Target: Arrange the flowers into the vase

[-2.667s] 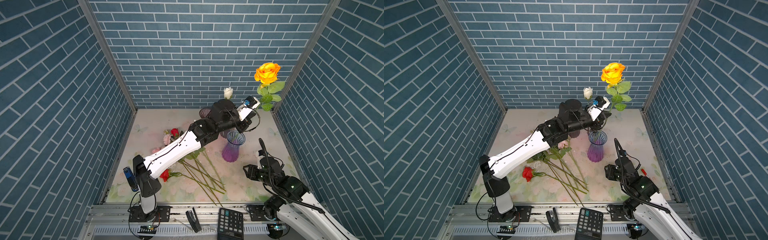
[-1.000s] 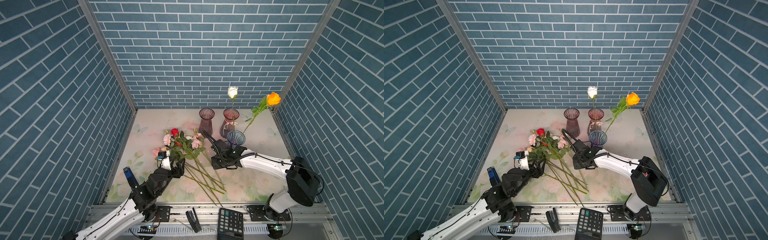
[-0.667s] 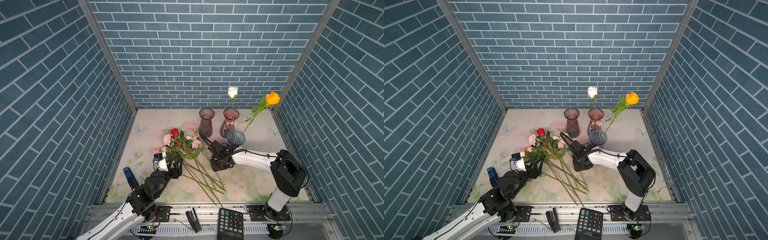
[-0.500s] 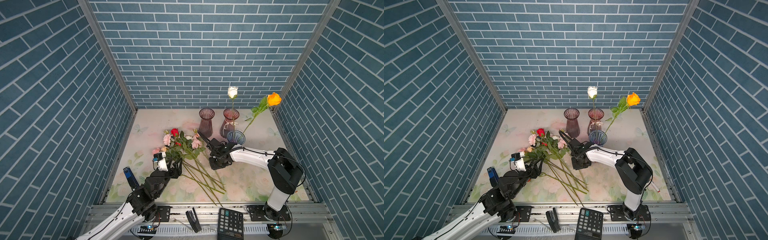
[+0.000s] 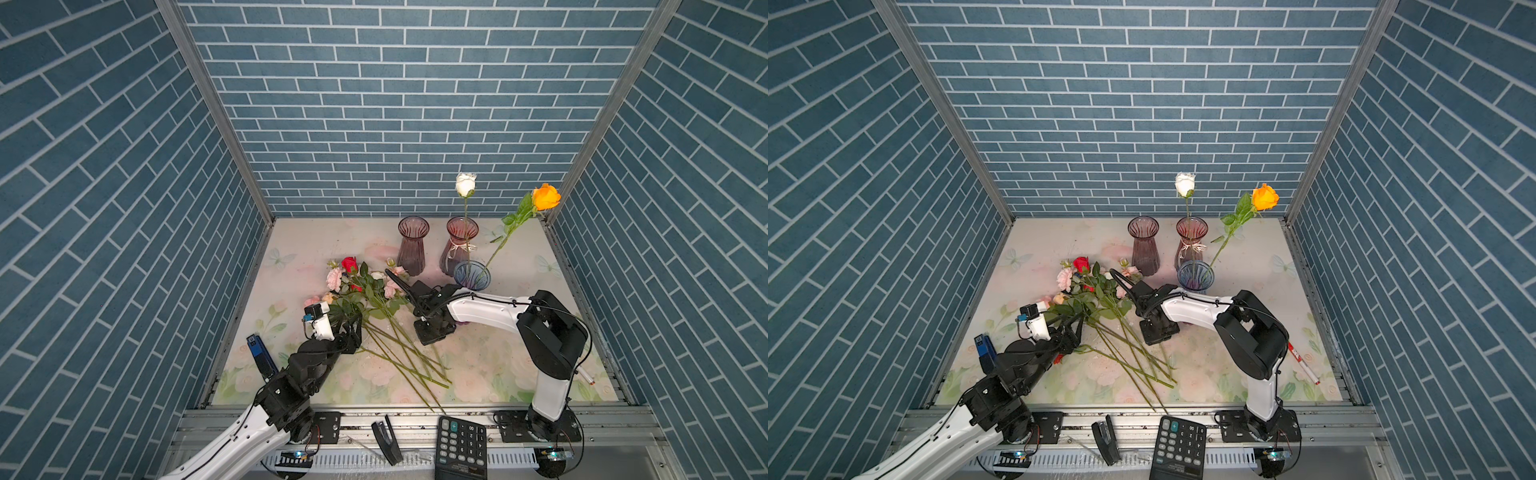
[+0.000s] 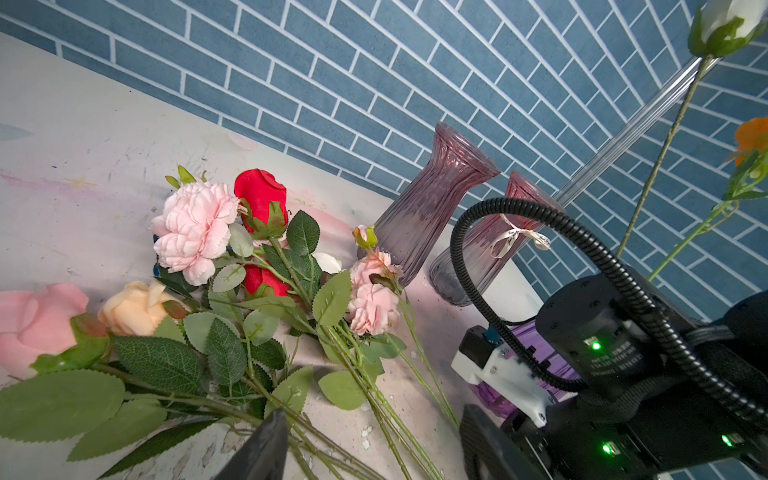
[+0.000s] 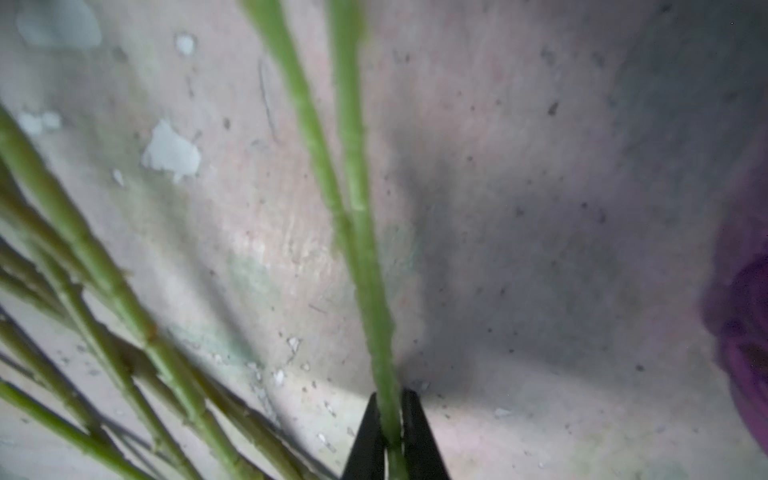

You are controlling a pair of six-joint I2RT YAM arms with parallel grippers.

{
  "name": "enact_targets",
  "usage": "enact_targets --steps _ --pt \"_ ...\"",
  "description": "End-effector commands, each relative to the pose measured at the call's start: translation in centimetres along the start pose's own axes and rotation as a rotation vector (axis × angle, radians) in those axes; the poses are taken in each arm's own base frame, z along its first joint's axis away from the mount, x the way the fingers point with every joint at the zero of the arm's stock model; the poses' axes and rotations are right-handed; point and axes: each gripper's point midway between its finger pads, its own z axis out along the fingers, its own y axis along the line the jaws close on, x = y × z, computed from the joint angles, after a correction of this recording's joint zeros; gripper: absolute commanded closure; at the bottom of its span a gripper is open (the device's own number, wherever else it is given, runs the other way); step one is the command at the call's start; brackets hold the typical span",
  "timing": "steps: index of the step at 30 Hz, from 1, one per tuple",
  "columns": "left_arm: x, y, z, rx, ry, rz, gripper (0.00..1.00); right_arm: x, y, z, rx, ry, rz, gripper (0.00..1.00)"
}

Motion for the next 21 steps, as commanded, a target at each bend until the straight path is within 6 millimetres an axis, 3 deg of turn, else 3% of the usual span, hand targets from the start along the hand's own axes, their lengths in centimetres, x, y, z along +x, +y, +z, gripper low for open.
enact_targets --steps 1,7,13,18,21 --pt "0.1 -0.2 0.0 0.032 0.007 -0.01 0.36 0.3 -0.5 -3.7 0.033 -0.027 -0.032 0.98" --pt "-0.4 -2.8 -0.3 0.165 0.002 0.042 0.36 -1.1 -0.4 -10.2 0.015 -0.182 -0.061 1.0" --pt "-0.7 -6.4 -0.5 0.292 0.1 -0.029 0.35 -0.9 2.0 -15.0 -0.128 -0.263 -0.114 1.0" --pt "-1.8 -12.2 -1.6 0.55 0.192 -0.207 0.33 0.2 4.4 -18.9 -0.282 -0.352 -0.168 1.0" --pt "-2.8 -14.7 -2.1 0.662 0.217 -0.284 0.33 0.7 6.2 -21.3 -0.4 -0.398 -0.185 1.0"
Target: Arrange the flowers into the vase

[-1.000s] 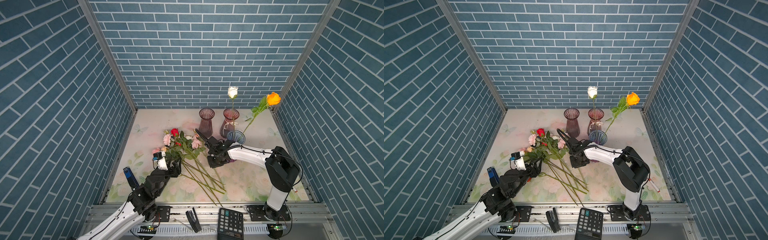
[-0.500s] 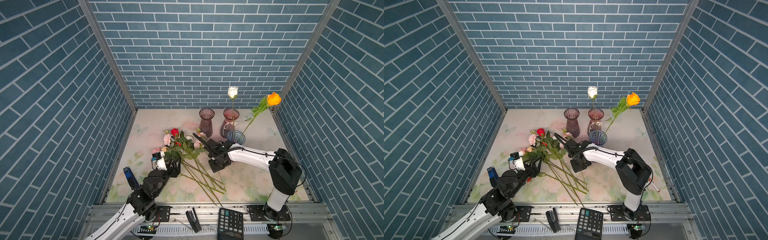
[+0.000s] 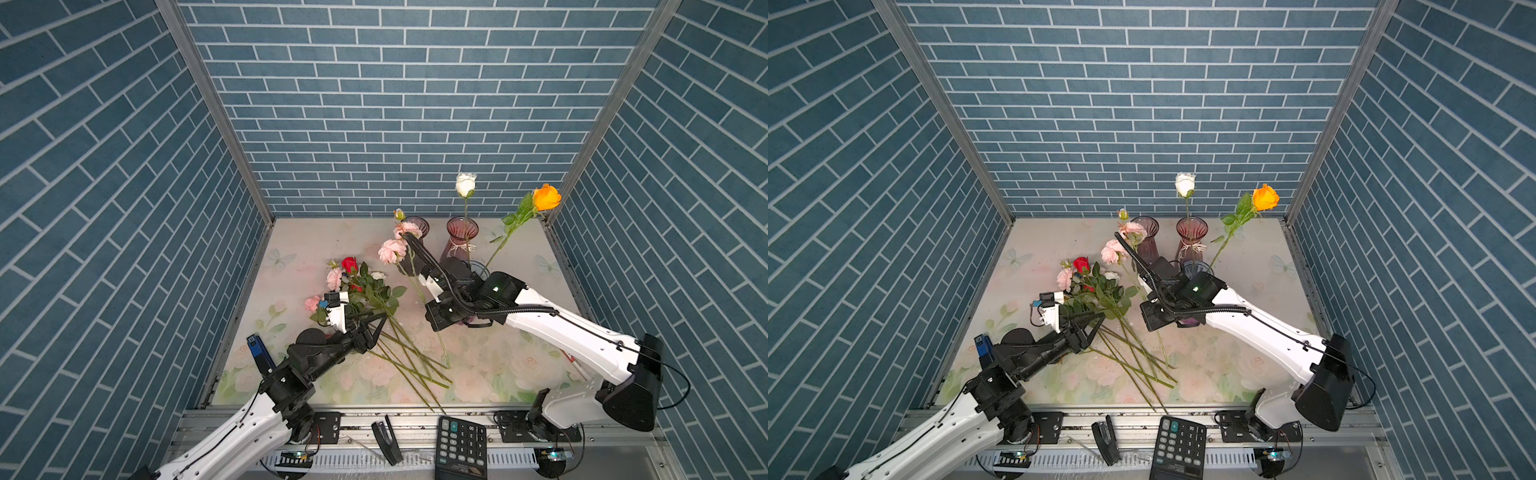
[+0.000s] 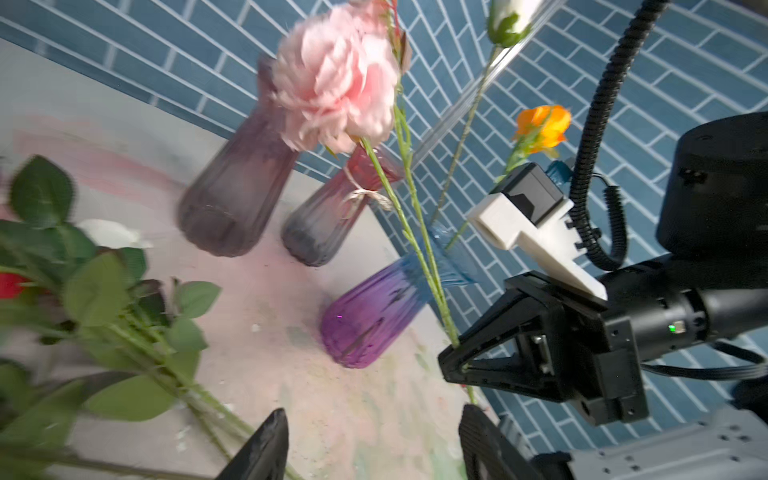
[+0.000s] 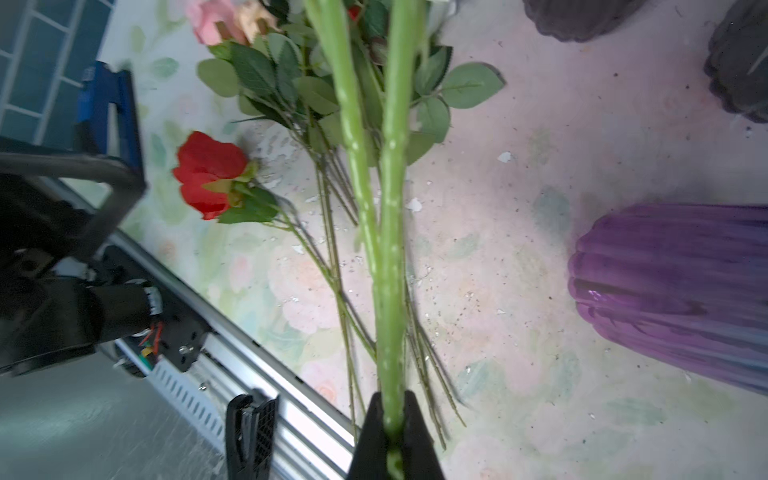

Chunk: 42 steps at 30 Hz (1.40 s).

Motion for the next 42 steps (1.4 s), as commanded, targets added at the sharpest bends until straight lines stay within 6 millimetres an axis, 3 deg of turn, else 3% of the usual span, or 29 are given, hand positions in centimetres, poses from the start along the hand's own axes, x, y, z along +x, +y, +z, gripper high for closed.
enact_targets --steps 1,7,12,21,31,42 --pt "-1.5 -5.8 0.2 0.246 0.021 -0.1 0.35 -0.5 3.5 -2.5 -0.172 -0.05 -0.024 1.0" --pt "-2.9 -8.2 1.0 0.306 0.037 -0.118 0.43 -1.2 7.2 -4.0 -0.306 -0.082 -0.026 1.0" --pt "-4.0 -10.1 0.6 0.338 0.041 -0.052 0.43 -1.4 8.0 -3.7 -0.299 -0.095 -0.028 1.0" --pt "-3.4 -8.6 1.7 0.28 0.053 -0.052 0.55 -1.0 8.8 -3.6 -0.316 -0.082 -0.046 1.0" --pt "-3.1 -8.4 2.2 0.273 0.07 -0.051 0.57 -0.5 8.5 -4.3 -0.303 -0.094 -0.053 1.0" --pt "-2.9 -7.7 1.0 0.229 0.068 -0.034 0.56 -1.1 7.3 -4.4 -0.234 -0.136 -0.066 1.0"
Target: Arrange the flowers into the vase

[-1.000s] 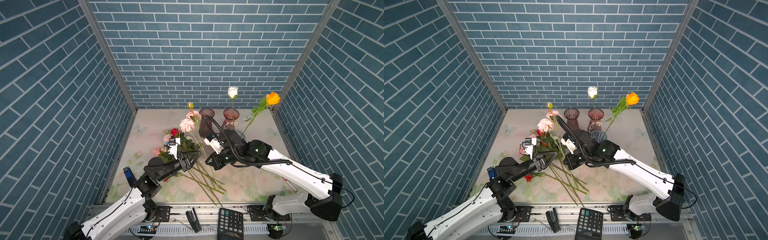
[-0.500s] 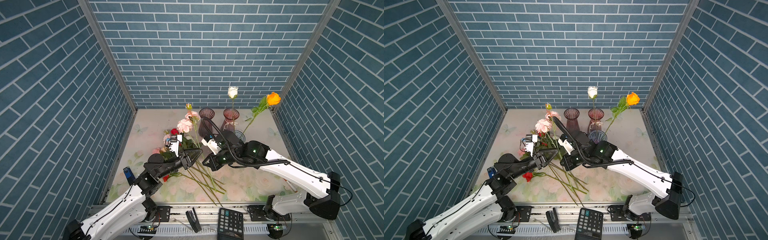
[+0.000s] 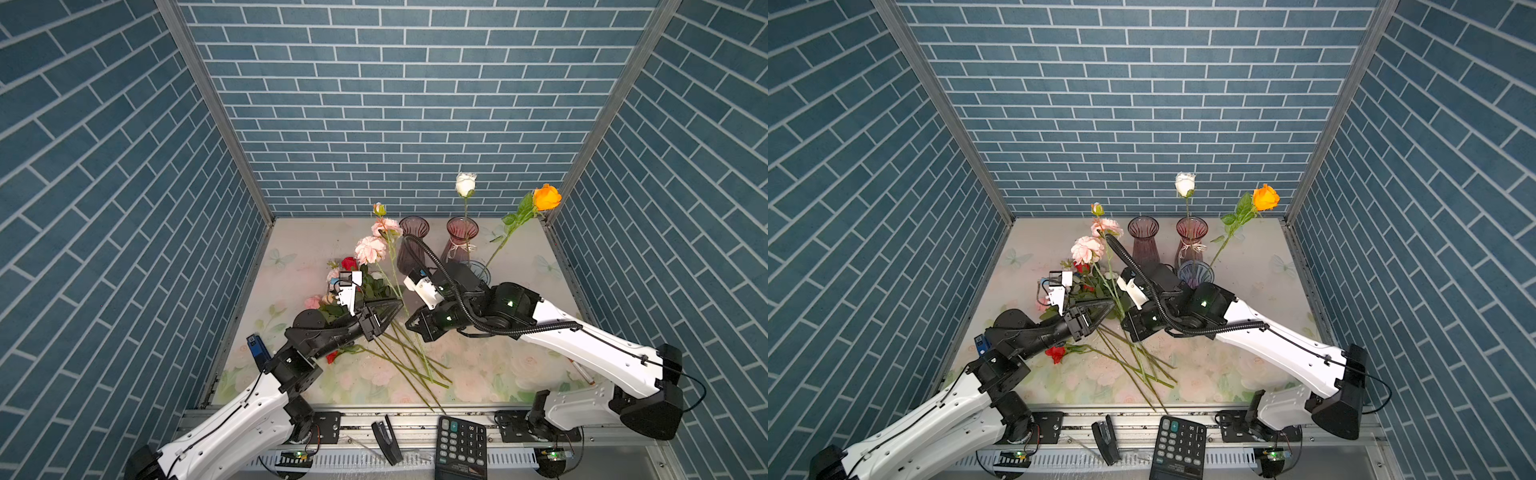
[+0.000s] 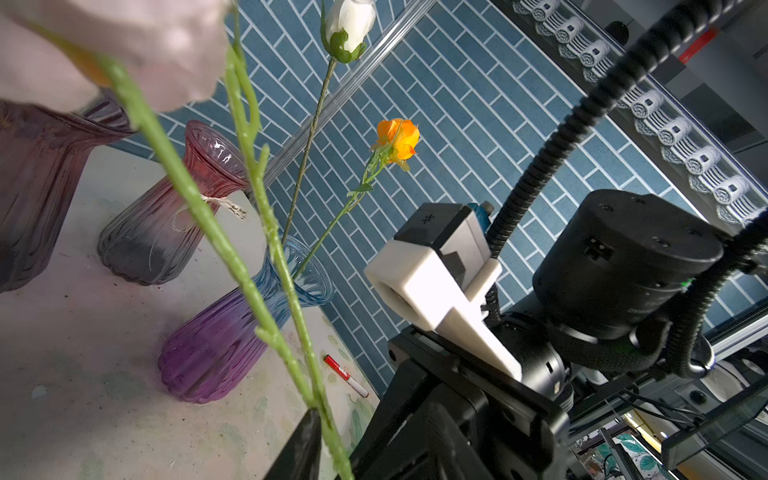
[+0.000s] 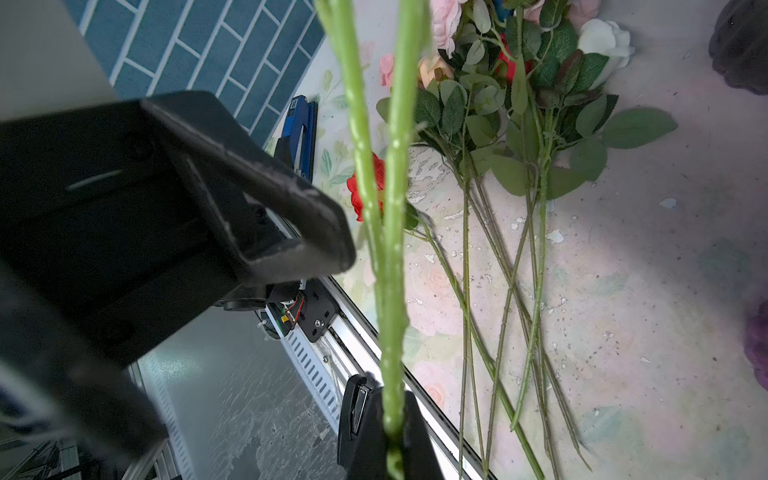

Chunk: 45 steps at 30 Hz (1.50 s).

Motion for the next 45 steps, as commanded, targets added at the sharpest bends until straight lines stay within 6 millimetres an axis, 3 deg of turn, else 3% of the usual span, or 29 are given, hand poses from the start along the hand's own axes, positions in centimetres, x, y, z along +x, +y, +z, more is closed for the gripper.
enact_targets --steps 1,9,14,16,20,22,24,26,28,31,35,38,40,45 --pt "0.5 0.9 -0.3 -0.04 0.013 0.02 0.56 -0.7 0.2 -1.4 0.016 -0.053 -0.031 1.0" --pt "0.3 1.3 0.2 -0.067 0.026 0.036 0.56 -0.1 2.0 0.0 -0.111 -0.011 -0.04 1.0" --pt "-0.5 0.8 1.4 -0.056 0.034 0.051 0.59 1.0 1.9 1.4 -0.108 0.036 -0.036 1.0" --pt "-0.9 0.6 1.7 -0.054 0.035 0.062 0.69 1.3 1.6 1.6 -0.097 0.04 -0.034 1.0" --pt "-1.7 0.4 2.1 -0.059 0.04 0.074 1.0 1.5 1.1 1.5 -0.078 0.031 -0.032 1.0" --pt "-2.0 0.4 2.0 -0.063 0.033 0.082 1.0 1.6 0.5 1.3 -0.05 0.026 -0.028 1.0" --pt "-2.3 0.5 1.7 -0.085 0.019 0.09 1.0 1.6 -0.8 0.9 0.015 0.003 -0.021 0.68" --pt "-2.6 0.5 1.4 -0.101 0.008 0.105 1.0 1.4 -2.1 -0.2 0.085 -0.034 -0.023 0.49" --pt "-3.2 0.1 1.1 -0.106 -0.01 0.13 1.0 1.1 -3.7 -1.9 0.177 -0.092 -0.028 0.39" --pt "-4.6 -1.3 0.9 -0.099 -0.041 0.185 1.0 0.9 -6.8 -5.7 0.331 -0.192 -0.017 0.37" --pt "-7.7 -5.0 2.0 -0.039 -0.078 0.308 1.0 2.3 -13.4 -12.2 0.604 -0.366 0.138 0.38" --pt "-9.7 -7.0 4.3 -0.012 -0.061 0.399 1.0 5.0 -17.4 -15.6 0.696 -0.473 0.288 0.41" --pt "-10.8 -8.2 6.3 0.02 -0.046 0.465 1.0 7.0 -19.3 -16.8 0.745 -0.529 0.358 0.41" --pt "-12.9 -10.1 12.3 0.056 -0.016 0.649 1.0 10.6 -20.8 -16.9 0.697 -0.654 0.434 0.41"
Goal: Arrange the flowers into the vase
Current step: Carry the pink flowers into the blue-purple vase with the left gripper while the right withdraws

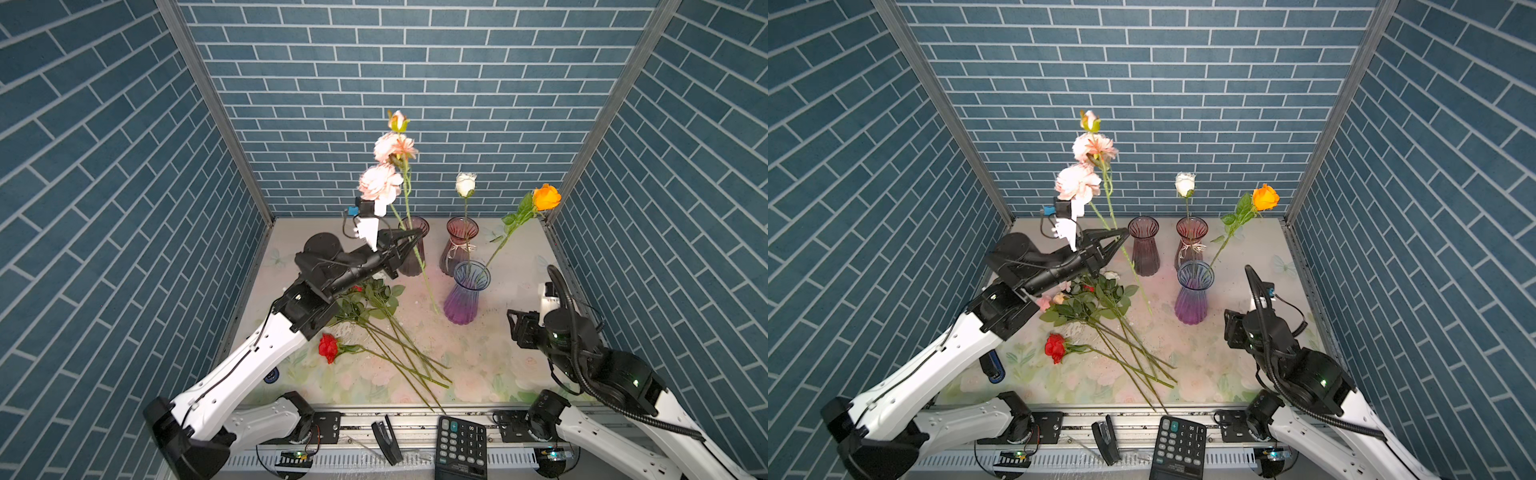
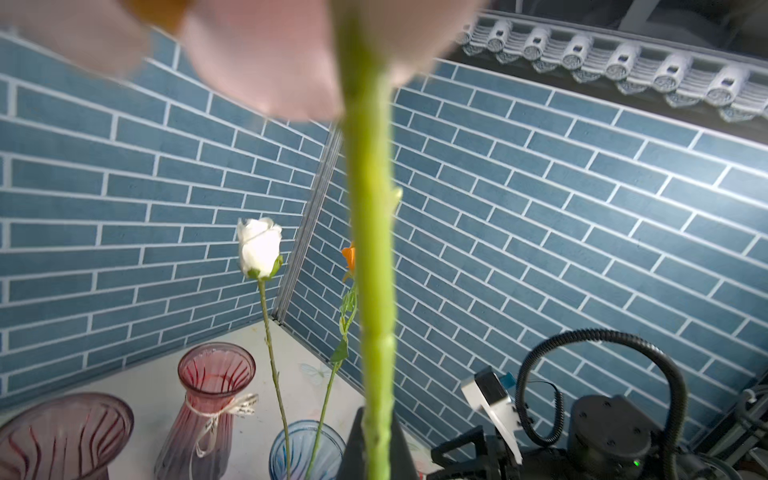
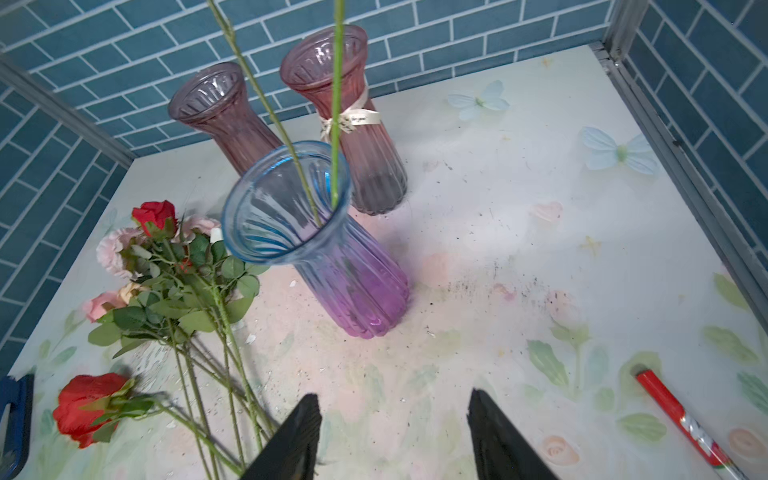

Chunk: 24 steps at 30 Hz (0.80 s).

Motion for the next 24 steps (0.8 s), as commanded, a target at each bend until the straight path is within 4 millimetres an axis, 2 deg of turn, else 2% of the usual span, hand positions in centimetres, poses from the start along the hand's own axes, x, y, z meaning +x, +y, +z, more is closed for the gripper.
enact_targets --steps 1,5,9,11,17,22,23,24 --pt "-0.4 -0.7 3.6 0.05 0.029 0.187 1.0 1.5 -2.3 0.2 0.035 -0.047 0.1 0.4" --pt "-0.7 -1.8 8.3 0.139 -0.016 0.362 1.0 3.5 -4.2 1.1 0.075 -0.072 0.111 0.31" --pt "1.1 -1.1 11.8 0.143 0.014 0.396 1.0 4.0 -5.0 1.3 0.096 -0.089 0.116 0.28" --pt "2.9 -0.6 13.3 0.155 0.043 0.382 1.0 3.9 -4.9 1.4 0.095 -0.096 0.102 0.27" --pt "9.0 1.0 15.3 0.182 0.119 0.365 1.0 4.7 -4.4 2.3 0.082 -0.068 0.103 0.27" --pt "11.8 2.3 15.9 0.167 0.162 0.317 0.99 5.3 -4.2 2.4 0.06 -0.047 0.127 0.27" --pt "12.1 2.5 15.8 0.162 0.17 0.307 0.9 5.4 -4.3 2.3 0.06 -0.046 0.128 0.27" --pt "12.3 2.6 15.7 0.155 0.177 0.298 0.75 5.4 -4.3 2.2 0.057 -0.047 0.128 0.27"
